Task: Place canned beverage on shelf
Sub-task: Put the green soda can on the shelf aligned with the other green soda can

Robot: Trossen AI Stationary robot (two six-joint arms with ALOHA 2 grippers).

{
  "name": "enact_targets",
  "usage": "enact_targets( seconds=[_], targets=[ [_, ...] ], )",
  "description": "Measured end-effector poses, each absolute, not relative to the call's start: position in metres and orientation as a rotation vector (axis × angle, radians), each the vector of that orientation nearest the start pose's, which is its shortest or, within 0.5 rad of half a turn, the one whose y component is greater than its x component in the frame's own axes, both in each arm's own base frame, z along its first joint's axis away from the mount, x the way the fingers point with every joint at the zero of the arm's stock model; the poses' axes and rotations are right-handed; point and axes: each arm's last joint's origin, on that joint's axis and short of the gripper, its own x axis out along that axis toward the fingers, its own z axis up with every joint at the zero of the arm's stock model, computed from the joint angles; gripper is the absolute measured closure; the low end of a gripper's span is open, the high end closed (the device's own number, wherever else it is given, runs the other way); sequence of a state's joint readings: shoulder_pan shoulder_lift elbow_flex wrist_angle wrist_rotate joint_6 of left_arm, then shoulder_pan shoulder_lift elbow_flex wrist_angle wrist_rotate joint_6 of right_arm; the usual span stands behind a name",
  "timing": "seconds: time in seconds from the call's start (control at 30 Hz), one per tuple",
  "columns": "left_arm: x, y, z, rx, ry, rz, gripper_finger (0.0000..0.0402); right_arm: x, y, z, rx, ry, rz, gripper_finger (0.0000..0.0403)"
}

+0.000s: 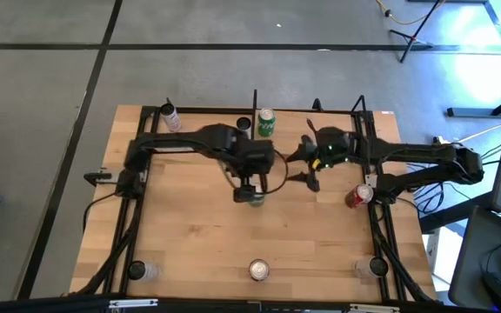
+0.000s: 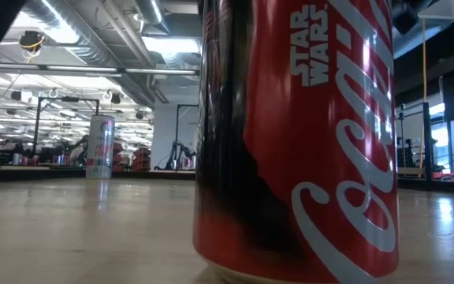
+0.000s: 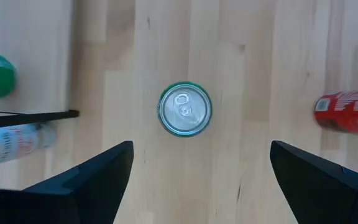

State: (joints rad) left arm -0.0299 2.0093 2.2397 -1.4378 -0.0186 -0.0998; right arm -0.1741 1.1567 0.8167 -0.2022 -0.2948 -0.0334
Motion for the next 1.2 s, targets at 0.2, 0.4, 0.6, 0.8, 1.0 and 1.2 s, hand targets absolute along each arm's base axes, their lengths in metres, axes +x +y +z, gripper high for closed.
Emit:
enact_targets(
  seconds=[0.2,0.4,0.6,0.8,1.0,1.2],
  targets=[
    [0.358,-0.027,0.380,-0.006,1.139,0.105,0.0037,0.269,-0.007,0.269,0.011,0.421,0.111,0.0030],
    [0.303,-0.040,0.363,-0.069,1.086,0.133,0.0037,0.306,0.010,0.252,0.016,0.470,0.115,0.0024],
    [0.240,-0.053,0.340,-0.234,0.969,0.157,0.0037,0.340,0.019,0.244,0.017,0.632,0.094,0.0038],
    [0.203,-0.063,0.319,-0.328,0.887,0.139,0.0037,0.362,0.019,0.234,0.068,0.794,0.024,0.0048],
    [0.193,-0.068,0.308,-0.309,0.867,0.182,0.0036,0.371,0.022,0.219,0.139,0.844,0.020,0.0050],
    [0.196,-0.070,0.304,-0.264,0.870,0.194,0.0036,0.373,0.030,0.207,0.102,0.880,0.000,0.0078]
  ],
)
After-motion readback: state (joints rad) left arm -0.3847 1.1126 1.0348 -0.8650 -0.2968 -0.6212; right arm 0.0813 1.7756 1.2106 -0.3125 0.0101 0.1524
